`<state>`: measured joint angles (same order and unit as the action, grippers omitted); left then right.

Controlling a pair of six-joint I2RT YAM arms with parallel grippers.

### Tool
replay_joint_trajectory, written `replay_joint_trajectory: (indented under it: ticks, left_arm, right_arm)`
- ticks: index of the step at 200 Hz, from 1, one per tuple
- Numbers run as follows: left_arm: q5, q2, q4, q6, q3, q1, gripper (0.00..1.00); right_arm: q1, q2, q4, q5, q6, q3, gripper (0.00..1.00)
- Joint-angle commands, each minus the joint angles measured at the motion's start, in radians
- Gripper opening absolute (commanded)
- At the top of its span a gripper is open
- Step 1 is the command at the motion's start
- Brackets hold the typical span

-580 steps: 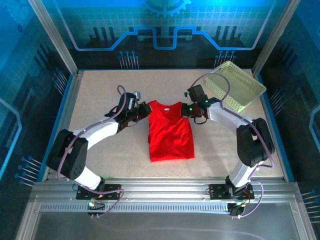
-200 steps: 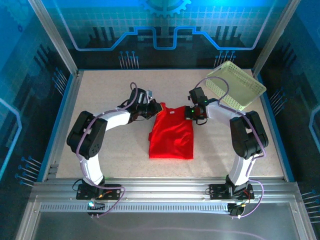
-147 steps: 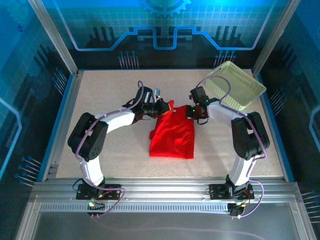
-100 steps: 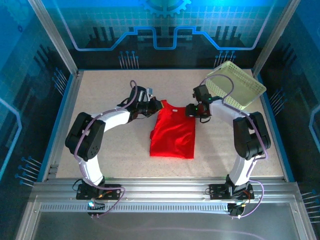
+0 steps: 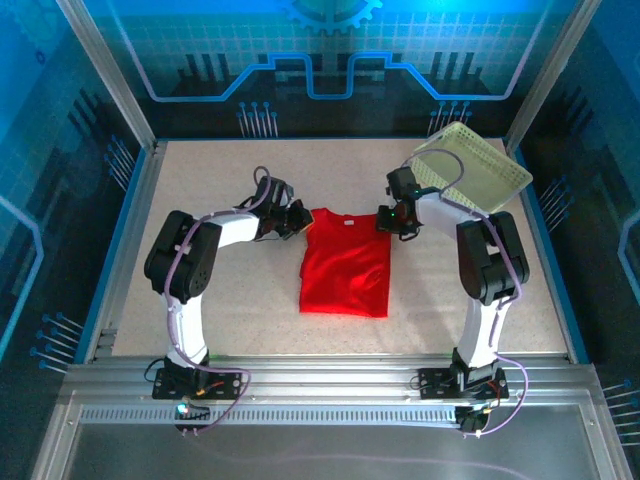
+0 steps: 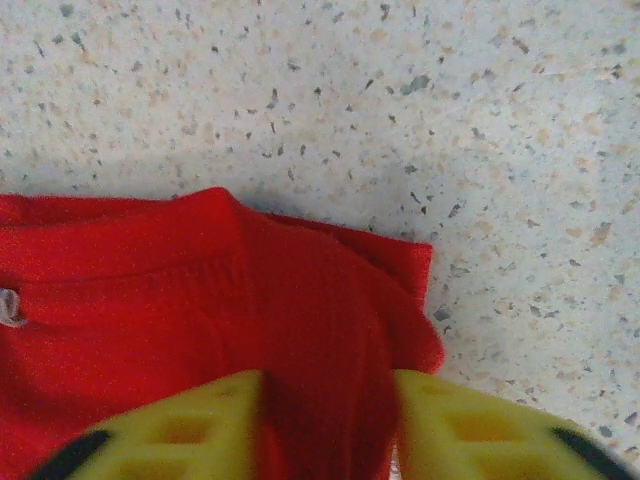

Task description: Fold the inside-out t-shirt

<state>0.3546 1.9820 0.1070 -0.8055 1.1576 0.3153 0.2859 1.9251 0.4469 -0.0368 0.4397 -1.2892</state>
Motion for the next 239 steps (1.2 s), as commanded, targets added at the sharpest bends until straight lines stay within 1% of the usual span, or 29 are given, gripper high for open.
replay_joint_trajectory:
  ticks: [1, 6, 11, 42, 57, 74, 88, 102, 128, 138, 143, 152, 163, 177, 193, 199, 211, 232, 239]
  left_arm:
    - [0.051, 0.003, -0.012, 0.018, 0.041, 0.000, 0.00]
    - [0.066, 0.000, -0.006, 0.007, 0.043, 0.000, 0.00]
    - [0.086, -0.004, 0.007, -0.005, 0.044, 0.001, 0.00]
    - [0.169, -0.067, 0.137, -0.109, 0.017, 0.008, 0.00]
    - [0.172, -0.103, 0.168, -0.123, 0.014, 0.021, 0.00]
    - [0.149, -0.115, 0.155, -0.109, 0.024, 0.029, 0.00]
    - [0.128, -0.087, 0.113, -0.088, 0.043, 0.028, 0.00]
    - [0.122, -0.044, 0.114, -0.075, 0.053, 0.028, 0.00]
    - [0.113, 0.078, 0.008, -0.028, 0.139, 0.029, 0.00]
    - [0.102, 0.114, -0.022, -0.014, 0.167, 0.030, 0.00]
    - [0.098, 0.130, -0.030, -0.006, 0.179, 0.030, 0.00]
    - [0.082, 0.153, -0.062, 0.018, 0.205, 0.033, 0.05]
    - [0.046, 0.172, -0.140, 0.060, 0.250, 0.037, 0.11]
    - [-0.012, 0.182, -0.237, 0.107, 0.294, 0.041, 0.25]
    - [-0.047, 0.181, -0.315, 0.144, 0.329, 0.045, 0.38]
    - [-0.049, 0.181, -0.332, 0.155, 0.340, 0.049, 0.42]
    - [-0.043, 0.185, -0.363, 0.167, 0.365, 0.059, 0.49]
    - [-0.065, 0.210, -0.434, 0.193, 0.418, 0.096, 0.57]
    - [-0.079, 0.222, -0.455, 0.196, 0.434, 0.109, 0.58]
  right_arm:
    - [-0.006, -0.024, 0.018, 0.015, 0.002, -0.018, 0.16]
    - [-0.002, -0.042, 0.021, 0.008, -0.004, -0.017, 0.11]
    - [0.001, -0.062, 0.021, 0.000, -0.007, -0.014, 0.09]
    - [0.009, -0.196, 0.039, -0.026, -0.019, -0.006, 0.00]
    - [0.005, -0.245, 0.041, -0.032, -0.019, 0.002, 0.00]
    - [-0.006, -0.274, 0.042, -0.022, -0.017, 0.011, 0.00]
    - [-0.016, -0.265, 0.047, -0.020, -0.009, 0.013, 0.00]
    - [-0.024, -0.243, 0.042, -0.011, -0.005, 0.021, 0.00]
    - [-0.035, -0.194, 0.039, -0.083, 0.024, 0.041, 0.00]
    - [-0.051, -0.167, 0.027, -0.083, 0.028, 0.045, 0.01]
    - [-0.056, -0.150, 0.019, -0.073, 0.027, 0.045, 0.02]
    - [-0.066, -0.124, 0.008, -0.072, 0.025, 0.043, 0.06]
    - [-0.071, -0.083, 0.012, -0.077, 0.015, 0.025, 0.20]
    - [-0.072, -0.043, 0.033, -0.089, 0.011, -0.002, 0.40]
    - [-0.072, -0.030, 0.029, -0.078, 0.018, -0.003, 0.52]
    - [-0.073, -0.025, 0.026, -0.066, 0.018, -0.002, 0.55]
    - [-0.073, -0.006, 0.041, -0.048, 0.027, -0.015, 0.57]
    - [-0.073, 0.028, 0.056, -0.037, 0.047, -0.031, 0.58]
    - [-0.073, 0.036, 0.053, -0.030, 0.050, -0.032, 0.58]
